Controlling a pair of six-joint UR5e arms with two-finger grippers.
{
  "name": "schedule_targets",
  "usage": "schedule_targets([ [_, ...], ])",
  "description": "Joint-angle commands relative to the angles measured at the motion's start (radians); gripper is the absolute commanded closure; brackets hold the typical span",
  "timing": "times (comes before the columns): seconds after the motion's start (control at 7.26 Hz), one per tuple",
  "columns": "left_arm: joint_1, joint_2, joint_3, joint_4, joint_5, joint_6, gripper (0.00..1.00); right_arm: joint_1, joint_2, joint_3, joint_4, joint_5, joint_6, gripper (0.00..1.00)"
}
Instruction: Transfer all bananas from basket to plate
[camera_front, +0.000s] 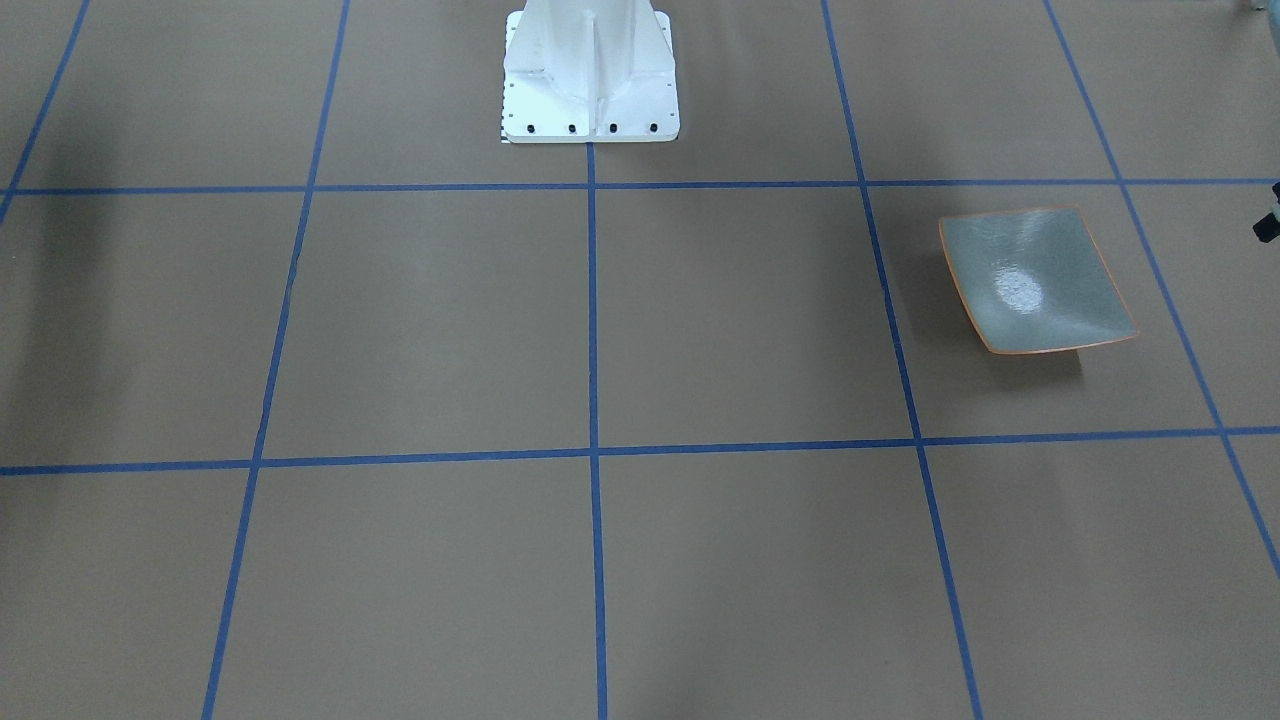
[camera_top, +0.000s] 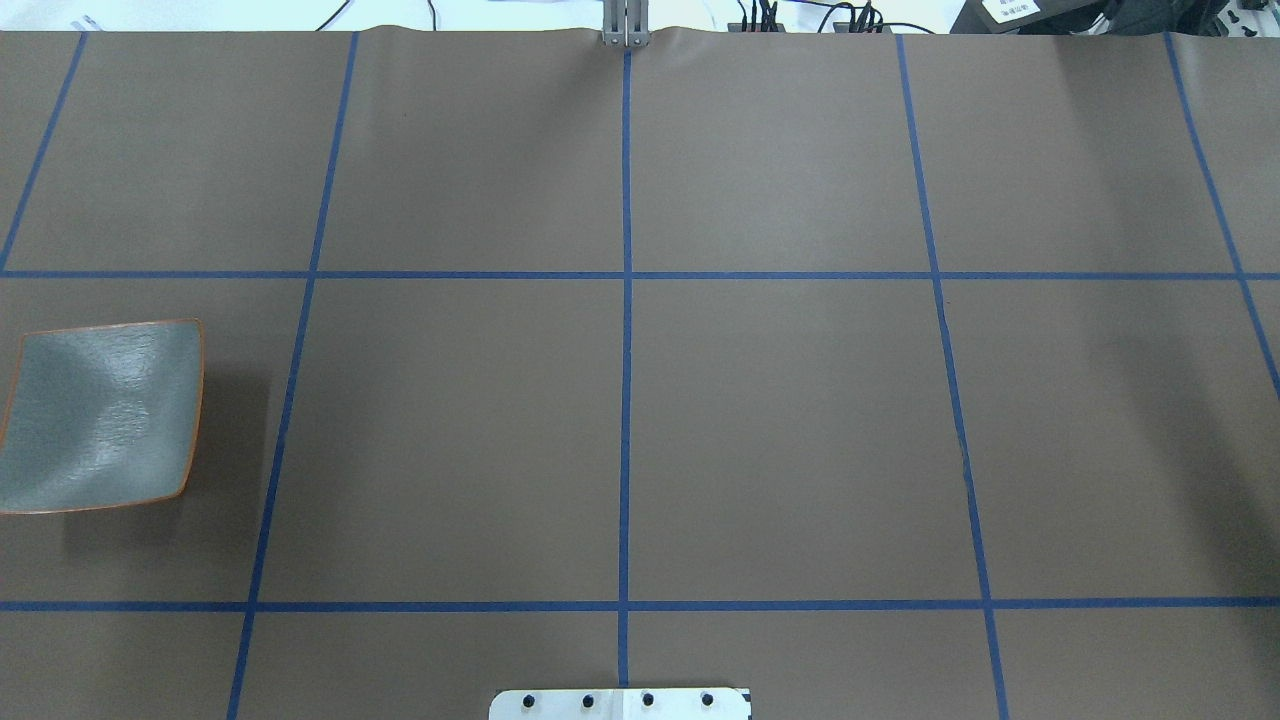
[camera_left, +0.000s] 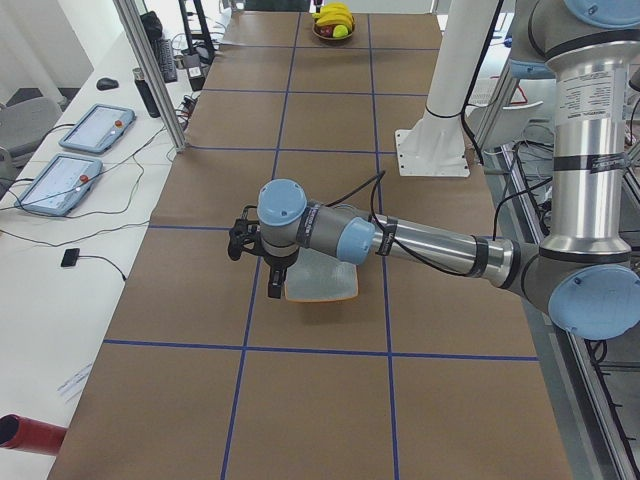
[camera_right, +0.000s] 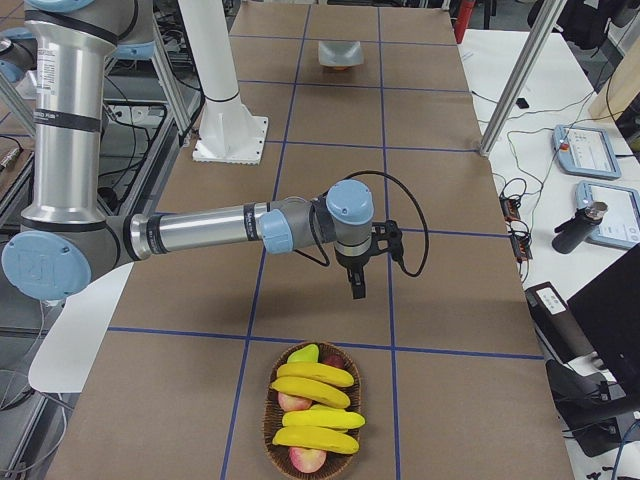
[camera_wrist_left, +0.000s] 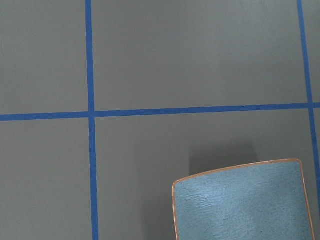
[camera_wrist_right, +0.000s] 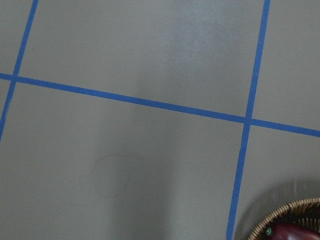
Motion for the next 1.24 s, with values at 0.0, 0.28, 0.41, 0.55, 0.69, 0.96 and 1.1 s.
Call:
schedule_targets([
  [0.0,0.0,0.04,-0.038,-0.046,0.0,0.002,0.0,0.0,-0.002,0.005,0.0,0.002,0.0,0.0],
  [0.28,0.0,0.083,-0.037,-0.084,-0.001,0.004,0.0,0.0,-0.002,-0.001,0.0,0.005,0.0,0.0],
  [0.41,0.0,0.094,-0.037,-0.091,-0.001,0.005,0.0,0.0,-0.001,-0.001,0.0,0.004,0.0,0.0],
  [0.55,0.0,0.094,-0.039,-0.091,-0.001,0.002,0.0,0.0,-0.002,-0.003,0.0,0.004,0.0,0.0],
  [0.69,0.0,0.093,-0.039,-0.091,-0.001,0.002,0.0,0.0,-0.005,-0.004,0.0,-0.003,0.0,0.0],
  [0.96,0.0,0.091,-0.039,-0.091,-0.001,0.0,0.0,0.002,-0.019,-0.006,0.002,-0.004,-0.006,0.0],
  [1.1,0.0,0.091,-0.039,-0.091,0.0,0.0,0.0,0.002,-0.024,0.002,0.002,-0.003,-0.003,0.0],
])
